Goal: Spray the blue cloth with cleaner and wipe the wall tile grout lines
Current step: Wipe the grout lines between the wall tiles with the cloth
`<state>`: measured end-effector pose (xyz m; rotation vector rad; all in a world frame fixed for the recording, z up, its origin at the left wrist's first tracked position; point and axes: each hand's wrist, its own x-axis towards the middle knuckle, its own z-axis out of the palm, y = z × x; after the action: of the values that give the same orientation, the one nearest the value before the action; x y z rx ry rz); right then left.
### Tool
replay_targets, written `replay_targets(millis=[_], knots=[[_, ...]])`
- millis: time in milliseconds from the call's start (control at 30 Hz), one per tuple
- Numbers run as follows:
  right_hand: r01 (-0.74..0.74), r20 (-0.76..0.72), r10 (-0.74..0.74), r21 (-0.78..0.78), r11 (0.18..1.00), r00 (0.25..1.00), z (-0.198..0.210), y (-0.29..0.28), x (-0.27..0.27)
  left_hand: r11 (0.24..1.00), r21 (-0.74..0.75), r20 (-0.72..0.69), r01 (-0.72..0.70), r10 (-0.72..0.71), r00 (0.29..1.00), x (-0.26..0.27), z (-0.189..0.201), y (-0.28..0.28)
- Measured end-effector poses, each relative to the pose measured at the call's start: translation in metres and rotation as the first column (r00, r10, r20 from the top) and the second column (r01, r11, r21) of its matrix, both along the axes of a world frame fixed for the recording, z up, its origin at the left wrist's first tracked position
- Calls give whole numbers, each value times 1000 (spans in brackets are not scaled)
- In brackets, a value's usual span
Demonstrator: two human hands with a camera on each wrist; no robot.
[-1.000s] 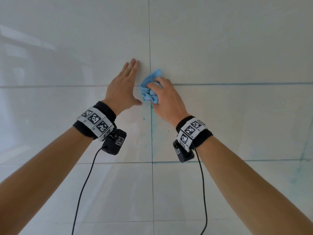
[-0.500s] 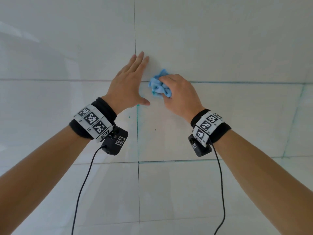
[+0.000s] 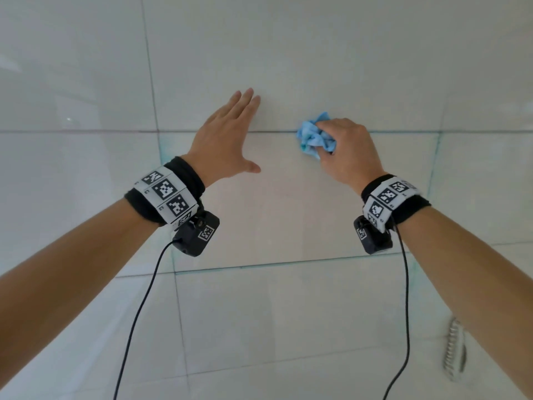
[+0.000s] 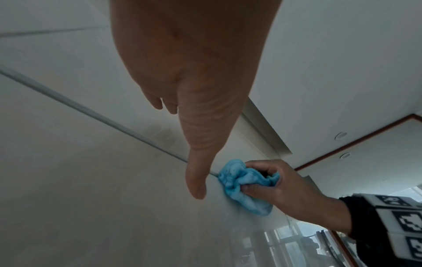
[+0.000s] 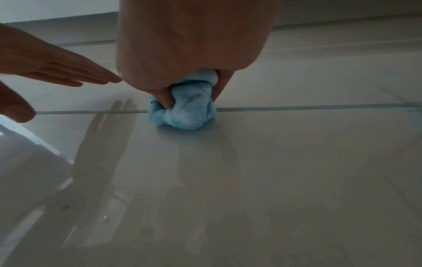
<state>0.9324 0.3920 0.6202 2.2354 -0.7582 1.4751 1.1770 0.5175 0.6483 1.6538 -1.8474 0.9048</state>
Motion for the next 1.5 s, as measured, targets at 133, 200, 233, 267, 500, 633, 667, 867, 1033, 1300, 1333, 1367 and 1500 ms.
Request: replay_targets(millis=[133,200,233,267,500,633,667,867,1033,1300,1333,1367,1500], knots=[[28,36,-28,0,1000,999,-2,-38,-67,999,-18,-19,-38,37,999,-48,-6,-25],[25,44,-26,8,1000,999,-5,-54,-94,998,-9,-25,-60,60,998,-73,-7,-38],[15,41,-16,13,1000,999,-6,-60,-105,997,-1,-30,-72,72,997,-85,-7,-44],[4,34,-4,19,1000,999,-6,-64,-113,996,7,-32,-84,84,996,-96,-8,-49],[29,102,-34,47,998,994,-11,-89,-164,991,12,5,-131,131,991,-145,1,-72],[39,126,-48,76,996,991,-12,-95,-179,989,1,12,-147,147,989,-161,4,-77],[36,130,-46,79,996,990,-12,-92,-178,990,0,21,-144,144,989,-166,3,-79],[53,-16,-52,77,996,999,-2,-77,-186,995,-42,43,-93,95,995,-207,-13,-95],[96,-295,-87,16,995,952,49,-80,-218,994,-75,11,-78,79,997,-241,-7,-109],[-17,98,33,-159,987,995,114,-151,-270,986,-68,29,-150,152,988,-288,8,-151],[-41,103,59,-167,985,993,109,-159,-271,984,-56,25,-167,168,985,-289,6,-157],[-65,115,87,-184,981,990,101,-165,-272,982,-53,26,-180,181,983,-291,5,-161],[-137,110,169,-252,958,979,47,-174,-273,975,-82,26,-206,209,978,-291,1,-164]])
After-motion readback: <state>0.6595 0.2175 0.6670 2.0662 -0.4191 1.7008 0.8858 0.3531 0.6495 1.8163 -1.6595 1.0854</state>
